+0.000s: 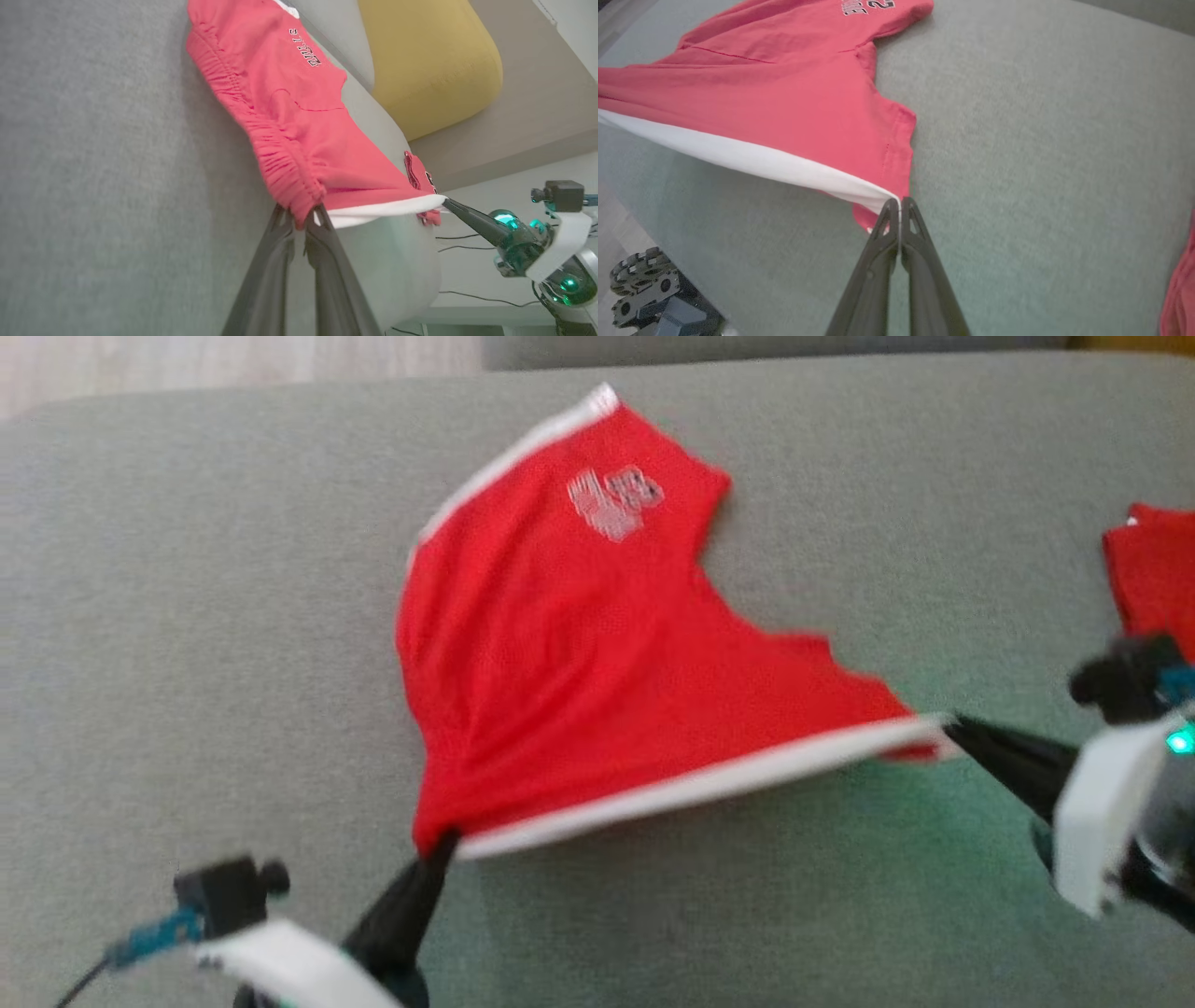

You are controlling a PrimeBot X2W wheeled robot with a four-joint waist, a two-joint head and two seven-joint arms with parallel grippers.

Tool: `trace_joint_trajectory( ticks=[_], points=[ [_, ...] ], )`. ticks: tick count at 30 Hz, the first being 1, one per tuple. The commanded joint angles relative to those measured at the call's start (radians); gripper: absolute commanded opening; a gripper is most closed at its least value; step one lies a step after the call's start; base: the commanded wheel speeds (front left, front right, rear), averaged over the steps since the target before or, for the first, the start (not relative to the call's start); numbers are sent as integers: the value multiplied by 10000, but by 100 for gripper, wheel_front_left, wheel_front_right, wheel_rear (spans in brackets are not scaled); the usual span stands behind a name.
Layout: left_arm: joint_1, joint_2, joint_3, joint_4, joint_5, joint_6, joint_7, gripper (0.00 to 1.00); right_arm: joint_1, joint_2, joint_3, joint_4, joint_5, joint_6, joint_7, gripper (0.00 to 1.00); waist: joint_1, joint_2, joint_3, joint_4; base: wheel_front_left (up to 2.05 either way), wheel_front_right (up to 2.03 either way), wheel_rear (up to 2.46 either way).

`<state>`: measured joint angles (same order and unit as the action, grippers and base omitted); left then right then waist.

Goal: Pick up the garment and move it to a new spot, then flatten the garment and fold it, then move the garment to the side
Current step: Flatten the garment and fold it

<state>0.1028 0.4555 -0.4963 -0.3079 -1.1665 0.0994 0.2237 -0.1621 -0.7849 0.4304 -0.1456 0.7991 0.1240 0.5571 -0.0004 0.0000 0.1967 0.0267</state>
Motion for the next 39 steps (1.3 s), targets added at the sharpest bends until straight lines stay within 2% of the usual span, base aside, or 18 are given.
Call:
trace_joint_trajectory(
  ticks=[1, 4, 7, 10, 14, 17, 24, 28, 35, 39],
  points=[
    [-215, 307, 435, -373, -26, 85, -32, 0, 119, -446, -259, -288, -69, 67, 85, 0, 4, 0, -97, 99, 0, 0, 0],
    [448, 611, 578, -1365, -52, 586, 24, 0, 1422, -174, -1784, -1083, -571, 67, 894, 0, 4, 0, -154, 198, 0, 0, 0],
    [639, 507, 668, -1791, -86, 810, -124, 0, 2071, 355, -2717, -2126, -1227, 67, 1327, 0, 4, 0, -127, 294, 0, 0, 0],
    [301, 181, 618, -1570, -75, 800, -239, 0, 1854, 629, -2808, -2768, -1760, 67, 1445, 0, 4, 0, -27, 405, 0, 0, 0],
    [-625, -438, 642, -666, 22, 746, -514, 0, 393, 634, -2062, -2736, -2223, 67, 1137, 0, 4, 0, 195, 581, 0, 0, 0],
    [-1455, -941, 613, 151, 62, 669, -653, 0, -1175, 577, -1205, -2021, -2421, 67, 694, 0, 4, 0, 414, 767, 0, 0, 0],
    [-3564, -2250, 597, 2222, 11, 501, -951, 0, -4792, 630, 1066, 666, -2516, 67, -592, 0, 4, 0, 1070, 1518, 0, 0, 0],
    [-4632, -2884, 601, 3443, 152, 589, -1215, 0, -6434, 826, 2119, 2140, -2458, 67, -1269, 0, 4, 0, 1554, 1916, 0, 0, 0],
    [-5806, -3625, 565, 5088, 305, 707, -1769, 0, -8429, 1317, 3543, 4409, -2385, 67, -2310, 0, 4, 0, 2336, 2466, 0, 0, 0],
    [-6165, -3839, 432, 5675, 241, 539, -2061, 0, -9119, 1579, 4248, 5393, -2179, 67, -2742, 0, 4, 0, 2600, 2714, 0, 0, 0]
  ],
)
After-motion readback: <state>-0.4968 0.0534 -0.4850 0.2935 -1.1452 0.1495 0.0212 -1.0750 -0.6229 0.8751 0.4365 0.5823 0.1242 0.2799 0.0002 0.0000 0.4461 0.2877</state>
